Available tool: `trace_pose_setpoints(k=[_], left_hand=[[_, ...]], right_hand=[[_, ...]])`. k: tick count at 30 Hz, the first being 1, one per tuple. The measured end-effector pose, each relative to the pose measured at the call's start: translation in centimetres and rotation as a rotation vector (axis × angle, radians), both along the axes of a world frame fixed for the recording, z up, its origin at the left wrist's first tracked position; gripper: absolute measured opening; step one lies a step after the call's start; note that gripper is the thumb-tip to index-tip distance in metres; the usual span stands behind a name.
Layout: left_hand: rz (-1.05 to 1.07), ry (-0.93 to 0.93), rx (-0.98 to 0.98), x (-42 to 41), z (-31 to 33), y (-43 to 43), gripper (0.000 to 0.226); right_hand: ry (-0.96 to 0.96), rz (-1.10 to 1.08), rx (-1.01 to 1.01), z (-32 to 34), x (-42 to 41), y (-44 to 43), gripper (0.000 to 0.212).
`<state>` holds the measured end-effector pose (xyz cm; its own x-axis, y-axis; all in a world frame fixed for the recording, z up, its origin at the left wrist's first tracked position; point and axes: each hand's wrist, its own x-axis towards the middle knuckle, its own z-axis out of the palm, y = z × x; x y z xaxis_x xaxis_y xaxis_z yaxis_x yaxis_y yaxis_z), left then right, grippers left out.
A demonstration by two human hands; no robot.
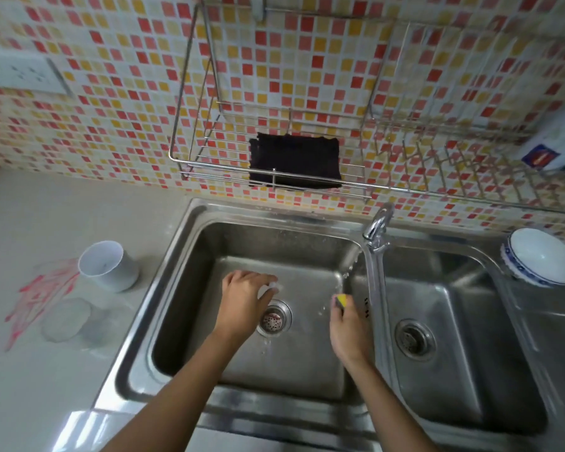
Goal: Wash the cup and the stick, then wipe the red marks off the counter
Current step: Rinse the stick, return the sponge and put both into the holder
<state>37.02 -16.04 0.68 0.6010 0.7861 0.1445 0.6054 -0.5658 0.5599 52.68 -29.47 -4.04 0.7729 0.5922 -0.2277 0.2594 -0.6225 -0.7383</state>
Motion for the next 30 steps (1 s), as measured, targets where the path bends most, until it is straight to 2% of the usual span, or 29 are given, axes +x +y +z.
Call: trace_pose_setpoints(k=[4, 8, 10, 12, 16, 22, 25, 30], left_hand=[[-0.017, -0.086, 0.082, -1.5, 2.2, 0.4, 0.014], [0.032, -0.174, 0.112, -3.9, 5.4, 2.9, 0.008], [0.060, -0.215, 0.115, -5.3, 7.4, 4.2, 0.014], [0.070, -0.252, 0.126, -6.9, 9.0, 5.5, 0.015], [0.147, -0.291, 0.111, -10.5, 10.7, 7.9, 0.014], [0.184, -0.230, 0.035, -15.5, 10.3, 11.3, 0.014], [0.184, -0.209, 0.024, -17.8, 10.0, 13.6, 0.018], [0.164, -0.215, -0.006, -20.4, 10.0, 17.0, 0.019]], right_hand=[[0.157, 0.145, 0.306, 5.9, -2.9, 2.6, 0.043], [0.053, 0.340, 0.469, 15.8, -5.4, 7.4, 0.051], [-0.023, 0.348, 0.612, 20.1, -6.0, 10.4, 0.050], [-0.083, 0.306, 0.685, 23.3, -6.4, 13.8, 0.040], [-0.151, 0.227, 0.588, 26.1, -6.6, 20.4, 0.034], [-0.360, 0.242, 0.208, 24.5, -6.7, 25.9, 0.032], [-0.428, 0.237, 0.099, 23.9, -6.8, 27.3, 0.021], [-0.489, 0.231, 0.021, 23.2, -7.1, 27.5, 0.040]])
